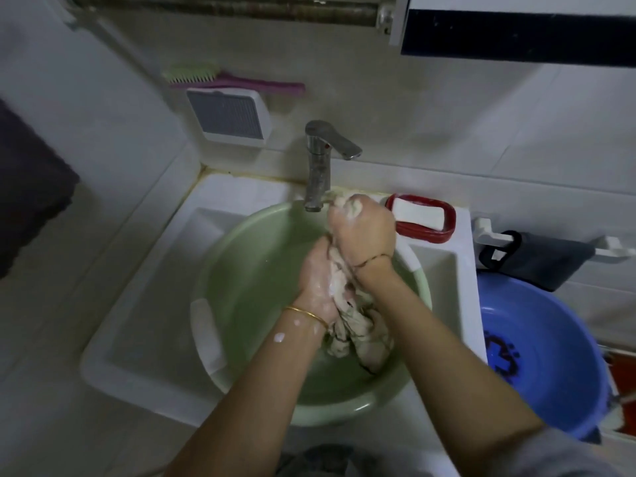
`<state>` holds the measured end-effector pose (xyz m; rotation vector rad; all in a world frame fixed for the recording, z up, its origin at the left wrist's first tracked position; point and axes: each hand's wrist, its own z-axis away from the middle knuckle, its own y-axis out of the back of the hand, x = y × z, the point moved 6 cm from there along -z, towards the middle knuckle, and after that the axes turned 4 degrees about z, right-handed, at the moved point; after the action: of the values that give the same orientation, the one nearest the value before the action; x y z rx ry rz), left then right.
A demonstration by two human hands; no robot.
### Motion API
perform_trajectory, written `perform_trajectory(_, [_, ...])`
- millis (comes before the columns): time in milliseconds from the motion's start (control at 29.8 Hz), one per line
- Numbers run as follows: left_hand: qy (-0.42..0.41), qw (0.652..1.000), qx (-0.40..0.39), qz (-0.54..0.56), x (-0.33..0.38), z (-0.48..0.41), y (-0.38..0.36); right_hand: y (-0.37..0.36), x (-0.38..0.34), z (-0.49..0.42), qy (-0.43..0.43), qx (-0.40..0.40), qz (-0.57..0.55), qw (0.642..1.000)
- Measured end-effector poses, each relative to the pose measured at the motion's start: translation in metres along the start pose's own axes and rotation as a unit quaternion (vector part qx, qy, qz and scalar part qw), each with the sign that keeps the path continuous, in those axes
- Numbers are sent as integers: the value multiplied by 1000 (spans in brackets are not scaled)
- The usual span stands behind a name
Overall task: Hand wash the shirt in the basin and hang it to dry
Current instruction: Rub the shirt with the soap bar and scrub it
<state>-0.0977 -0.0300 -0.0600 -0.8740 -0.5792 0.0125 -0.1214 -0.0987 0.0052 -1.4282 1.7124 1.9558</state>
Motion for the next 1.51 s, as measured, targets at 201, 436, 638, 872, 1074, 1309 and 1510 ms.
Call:
perform_trajectory(201, [1, 996, 67, -55, 4, 1, 11, -4, -6, 43, 90, 12, 7, 996])
perform_trajectory(436, [49, 998, 40, -22, -1, 9, 1, -9, 28, -3, -38, -28, -5, 999])
perform_trajectory(638, [83, 990, -35, -106, 24, 21, -7, -6, 79, 8, -91, -66, -186, 976])
perform_trajectory(872, [141, 954, -111, -238, 48, 41, -24, -46, 71, 32, -15, -408, -304, 861])
perform_trajectory(1074, [27, 959, -113, -258, 85, 34, -26, -49, 42, 31, 51, -427, -184, 884])
perform_trajectory(1309, [25, 954, -40, -295, 88, 17, 12, -12, 57, 4, -151, -186, -467, 851])
perform_trajectory(1510, [55, 989, -25, -134, 59, -2, 23, 2, 0, 42, 137, -107, -112, 978])
